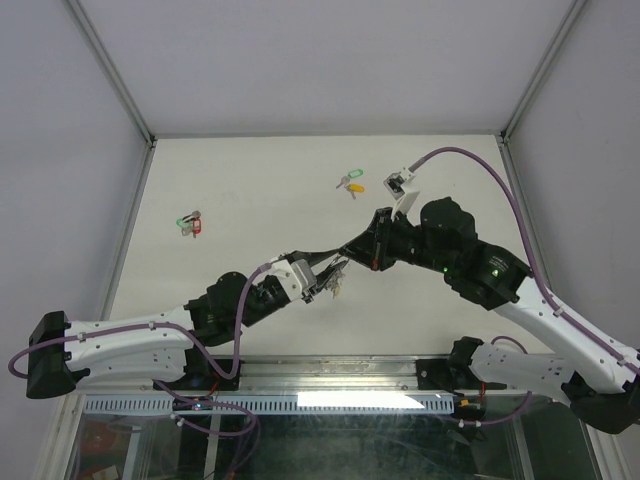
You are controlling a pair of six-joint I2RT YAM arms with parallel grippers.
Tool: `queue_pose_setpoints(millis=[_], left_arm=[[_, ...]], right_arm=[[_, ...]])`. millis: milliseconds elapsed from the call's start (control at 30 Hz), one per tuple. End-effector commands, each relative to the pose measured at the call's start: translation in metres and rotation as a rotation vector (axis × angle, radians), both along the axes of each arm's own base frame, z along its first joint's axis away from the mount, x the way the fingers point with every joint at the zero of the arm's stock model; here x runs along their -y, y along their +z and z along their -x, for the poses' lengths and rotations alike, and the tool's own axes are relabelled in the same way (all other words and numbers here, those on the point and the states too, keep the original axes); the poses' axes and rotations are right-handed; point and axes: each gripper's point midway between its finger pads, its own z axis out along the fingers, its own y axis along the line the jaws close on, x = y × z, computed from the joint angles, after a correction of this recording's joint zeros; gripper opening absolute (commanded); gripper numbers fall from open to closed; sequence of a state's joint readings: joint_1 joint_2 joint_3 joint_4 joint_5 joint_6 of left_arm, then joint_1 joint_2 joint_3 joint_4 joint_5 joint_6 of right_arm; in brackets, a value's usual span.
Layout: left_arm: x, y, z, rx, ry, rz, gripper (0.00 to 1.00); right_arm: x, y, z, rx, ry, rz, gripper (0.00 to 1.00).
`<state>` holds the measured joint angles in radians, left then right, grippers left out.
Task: Put the keys on the keyring
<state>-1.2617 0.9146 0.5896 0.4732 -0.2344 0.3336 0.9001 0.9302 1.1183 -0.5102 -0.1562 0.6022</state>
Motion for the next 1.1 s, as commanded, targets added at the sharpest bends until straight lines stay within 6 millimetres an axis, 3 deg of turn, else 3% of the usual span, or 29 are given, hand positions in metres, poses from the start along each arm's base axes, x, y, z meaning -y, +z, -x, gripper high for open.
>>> queue_pose_setpoints(millis=[0, 300, 567, 833, 1067], left_arm=[[-0.003, 0.016, -0.001, 0.030, 0.007, 0.049, 0.24], [-0.001, 0.015, -0.001, 0.039, 0.004, 0.016, 0.09], [0.006, 0.008, -0.003, 0.031, 0.002, -0.043, 0.15], [0.006, 0.008, -0.004, 0.045, 0.008, -0.062, 0.06], [0.005, 0.019, -0.004, 0.046, 0.010, -0.039, 0.17]], right_arm=[[-0.003, 0.046, 0.005, 0.074, 0.027, -0.122, 0.00], [0.001, 0.047, 0.008, 0.078, 0.024, -0.128, 0.00], [0.001, 0.049, 0.009, 0.079, 0.025, -0.133, 0.00], [0.001, 0.048, 0.009, 0.076, 0.028, -0.125, 0.00], [0.000, 0.042, 0.007, 0.068, 0.024, -0.118, 0.00]])
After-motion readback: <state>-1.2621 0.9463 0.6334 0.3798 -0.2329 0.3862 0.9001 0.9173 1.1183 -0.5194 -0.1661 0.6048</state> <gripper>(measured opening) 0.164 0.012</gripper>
